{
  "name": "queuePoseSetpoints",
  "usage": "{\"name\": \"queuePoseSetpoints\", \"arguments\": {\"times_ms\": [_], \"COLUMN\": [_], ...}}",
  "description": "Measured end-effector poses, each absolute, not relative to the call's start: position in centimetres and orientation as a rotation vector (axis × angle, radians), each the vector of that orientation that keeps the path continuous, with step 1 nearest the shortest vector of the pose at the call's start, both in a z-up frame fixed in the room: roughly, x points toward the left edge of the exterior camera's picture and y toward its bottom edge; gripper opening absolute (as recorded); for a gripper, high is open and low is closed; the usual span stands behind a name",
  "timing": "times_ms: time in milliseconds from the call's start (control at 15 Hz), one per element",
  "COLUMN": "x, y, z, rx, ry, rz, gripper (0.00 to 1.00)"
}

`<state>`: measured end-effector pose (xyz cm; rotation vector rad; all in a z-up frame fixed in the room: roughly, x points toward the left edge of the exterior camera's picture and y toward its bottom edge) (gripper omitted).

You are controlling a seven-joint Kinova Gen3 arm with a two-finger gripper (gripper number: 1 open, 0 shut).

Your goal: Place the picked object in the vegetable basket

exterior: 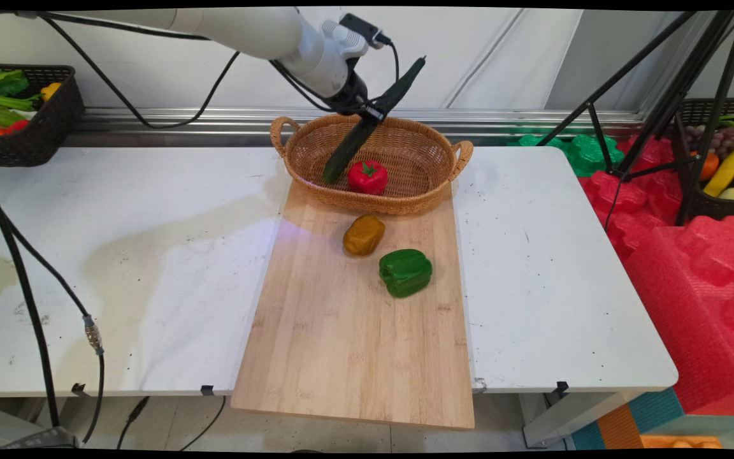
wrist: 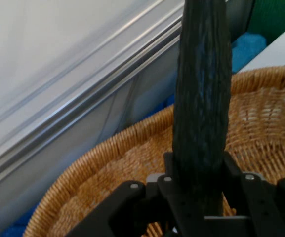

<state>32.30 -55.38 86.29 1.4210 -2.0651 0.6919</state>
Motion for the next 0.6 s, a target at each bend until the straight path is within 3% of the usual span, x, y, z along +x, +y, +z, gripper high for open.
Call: {"name": "queuePoseSetpoints", "arguments": {"times_ms": [533,600], "x": [33.2,33.3], "y": [-54.8,-54.6], "z": [84.2,84.1], "rx": [1.498,1.501], "ry": [-2.038,-2.037], "rz": [0.659,0.658], "gripper": [0.00,1.00]}}
